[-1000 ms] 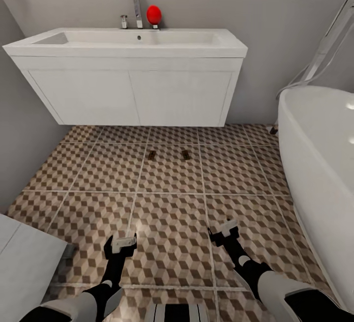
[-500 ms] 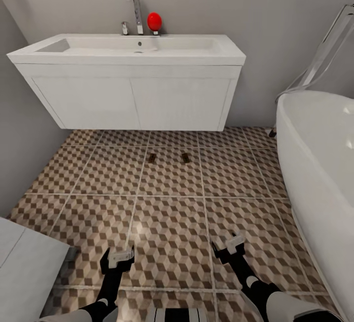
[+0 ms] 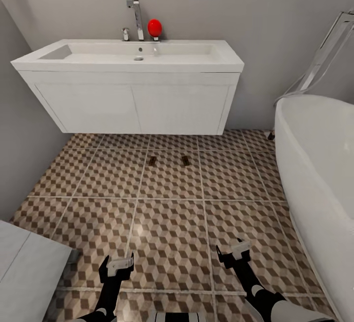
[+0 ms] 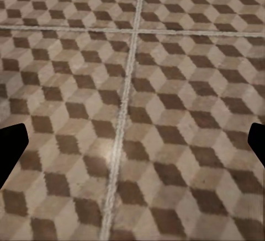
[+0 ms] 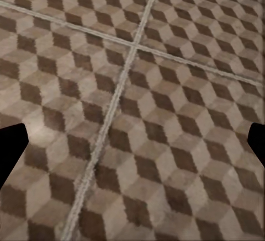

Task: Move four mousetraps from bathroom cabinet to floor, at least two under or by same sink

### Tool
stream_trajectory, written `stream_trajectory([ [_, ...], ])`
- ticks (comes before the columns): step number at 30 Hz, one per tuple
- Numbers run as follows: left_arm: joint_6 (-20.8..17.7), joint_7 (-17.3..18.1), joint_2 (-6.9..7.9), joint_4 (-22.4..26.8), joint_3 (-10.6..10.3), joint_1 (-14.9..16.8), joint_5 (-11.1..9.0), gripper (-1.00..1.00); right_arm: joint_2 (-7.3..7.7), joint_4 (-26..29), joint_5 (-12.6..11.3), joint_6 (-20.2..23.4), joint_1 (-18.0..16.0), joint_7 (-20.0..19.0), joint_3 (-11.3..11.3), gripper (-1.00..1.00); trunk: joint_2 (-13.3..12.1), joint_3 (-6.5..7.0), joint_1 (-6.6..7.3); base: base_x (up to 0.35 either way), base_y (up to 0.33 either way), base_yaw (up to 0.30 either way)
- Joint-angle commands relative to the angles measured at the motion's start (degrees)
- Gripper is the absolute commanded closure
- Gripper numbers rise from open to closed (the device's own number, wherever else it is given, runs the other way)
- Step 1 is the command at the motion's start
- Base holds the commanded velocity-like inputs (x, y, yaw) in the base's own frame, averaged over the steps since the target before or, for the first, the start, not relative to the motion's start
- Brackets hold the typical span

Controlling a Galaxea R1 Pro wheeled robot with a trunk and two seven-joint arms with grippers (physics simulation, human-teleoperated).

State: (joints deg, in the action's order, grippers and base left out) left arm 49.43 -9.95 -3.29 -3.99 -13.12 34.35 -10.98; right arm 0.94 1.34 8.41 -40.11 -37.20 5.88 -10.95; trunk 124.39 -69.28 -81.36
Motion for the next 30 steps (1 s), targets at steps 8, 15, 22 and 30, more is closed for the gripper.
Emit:
stream_trajectory([
  [8, 0.1, 0.0, -0.81, -0.2, -0.5, -0.3, -0.4, -1.00, 0.02, -0.1, -0.2, -0.1, 1.3, 0.7, -0.2, -1.00, -3.2, 1.41, 1.77, 0.000, 0.000, 0.000],
  [15, 0.1, 0.0, -1.09, -0.2, -0.5, -0.6, -0.4, -1.00, 0.02, -0.2, -0.3, -0.1, 1.7, 0.8, -0.2, -1.00, -6.0, 2.66, 3.31, 0.000, 0.000, 0.000],
  [22, 0.0, 0.0, -1.10, -0.2, -0.5, -0.6, -0.4, -1.00, 0.07, -0.2, -0.3, -0.1, 1.7, 0.8, -0.2, -1.00, -8.8, 3.92, 4.85, 0.000, 0.000, 0.000],
  [30, 0.0, 0.0, -1.22, -0.3, -0.5, -0.7, -0.4, -1.00, 0.11, -0.2, -0.3, -0.1, 1.8, 0.8, -0.2, -1.00, -12.0, 5.36, 6.60, 0.000, 0.000, 0.000],
])
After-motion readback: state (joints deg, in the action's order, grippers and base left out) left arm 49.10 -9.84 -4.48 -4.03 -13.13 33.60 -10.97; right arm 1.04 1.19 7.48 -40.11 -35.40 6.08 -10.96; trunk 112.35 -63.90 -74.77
